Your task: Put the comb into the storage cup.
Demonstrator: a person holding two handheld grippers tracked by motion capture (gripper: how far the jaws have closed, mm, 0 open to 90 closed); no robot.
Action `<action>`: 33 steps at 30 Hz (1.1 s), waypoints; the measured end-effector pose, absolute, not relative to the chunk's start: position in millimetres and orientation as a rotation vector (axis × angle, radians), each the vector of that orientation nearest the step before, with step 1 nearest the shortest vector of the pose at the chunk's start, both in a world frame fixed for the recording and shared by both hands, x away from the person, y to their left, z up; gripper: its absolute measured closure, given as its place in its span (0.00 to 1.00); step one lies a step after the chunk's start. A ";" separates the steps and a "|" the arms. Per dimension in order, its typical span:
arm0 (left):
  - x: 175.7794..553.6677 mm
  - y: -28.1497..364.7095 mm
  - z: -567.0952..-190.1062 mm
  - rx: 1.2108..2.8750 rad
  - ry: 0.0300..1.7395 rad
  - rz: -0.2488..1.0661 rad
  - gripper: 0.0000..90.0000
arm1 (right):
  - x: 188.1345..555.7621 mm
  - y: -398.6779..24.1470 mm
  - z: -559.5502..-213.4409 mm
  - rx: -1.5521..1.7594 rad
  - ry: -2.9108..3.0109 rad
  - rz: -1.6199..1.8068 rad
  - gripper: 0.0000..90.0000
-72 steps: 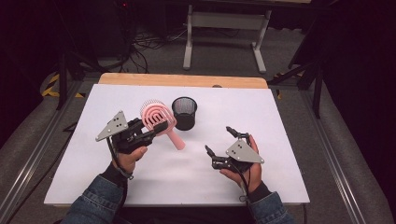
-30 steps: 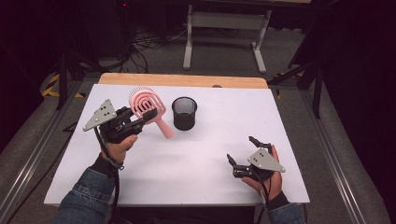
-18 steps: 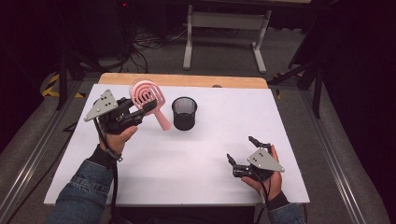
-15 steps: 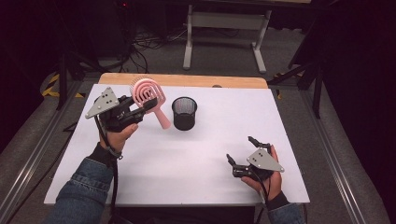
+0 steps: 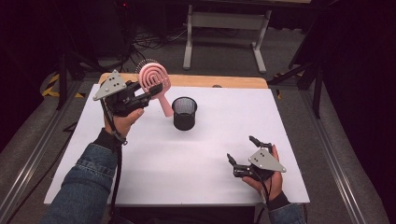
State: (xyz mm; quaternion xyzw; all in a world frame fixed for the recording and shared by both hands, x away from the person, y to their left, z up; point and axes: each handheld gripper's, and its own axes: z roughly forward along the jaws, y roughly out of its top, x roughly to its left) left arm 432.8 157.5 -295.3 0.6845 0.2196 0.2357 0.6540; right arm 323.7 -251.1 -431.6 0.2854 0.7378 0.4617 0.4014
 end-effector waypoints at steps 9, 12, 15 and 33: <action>443.3 147.8 -289.8 1.562 0.492 0.534 0.70 | 324.2 -251.1 -432.1 0.722 1.863 1.165 0.07; 445.2 145.8 -288.6 1.563 0.493 0.536 0.69 | 323.9 -251.4 -431.9 0.722 1.862 1.165 0.07; 447.4 143.4 -287.8 1.565 0.494 0.539 0.69 | 323.7 -251.4 -431.6 0.722 1.857 1.162 0.07; 459.5 126.2 -288.4 1.579 0.496 0.545 0.69 | 323.6 -251.7 -431.2 0.722 1.851 1.164 0.07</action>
